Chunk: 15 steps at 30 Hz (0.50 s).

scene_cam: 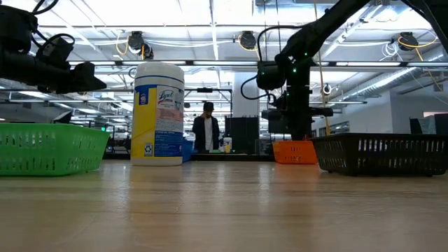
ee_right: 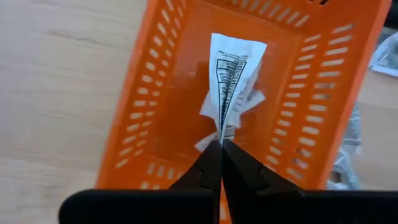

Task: Pick & Place First Aid Supplies
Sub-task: Put the orange ointment pack into the orange bin

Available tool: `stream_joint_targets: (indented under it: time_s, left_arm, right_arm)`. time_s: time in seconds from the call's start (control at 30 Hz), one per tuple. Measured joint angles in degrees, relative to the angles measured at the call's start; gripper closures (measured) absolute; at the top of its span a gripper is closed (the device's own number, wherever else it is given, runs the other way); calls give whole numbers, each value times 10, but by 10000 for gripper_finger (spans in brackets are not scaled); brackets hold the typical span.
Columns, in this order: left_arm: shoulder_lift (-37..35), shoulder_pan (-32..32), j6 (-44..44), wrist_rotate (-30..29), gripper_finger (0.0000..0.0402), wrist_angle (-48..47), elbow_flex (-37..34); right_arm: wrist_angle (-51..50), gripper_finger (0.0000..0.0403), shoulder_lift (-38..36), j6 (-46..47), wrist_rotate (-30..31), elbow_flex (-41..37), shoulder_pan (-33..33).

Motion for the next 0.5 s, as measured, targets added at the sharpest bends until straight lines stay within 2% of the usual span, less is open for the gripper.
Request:
stream_joint_targets:
  time_s: [0.13,0.27,0.5]
  left_arm:
    - [0,0,0,0,128,0,0]
    - [0,0,0,0,128,0,0]
    - [0,0,0,0,128,0,0]
  right_arm:
    - [16,397,1,-23,0,0,-3]
    - [24,374,1,-21,-10,0,-3]
    - [25,288,-11,-34,-13,0,-6]
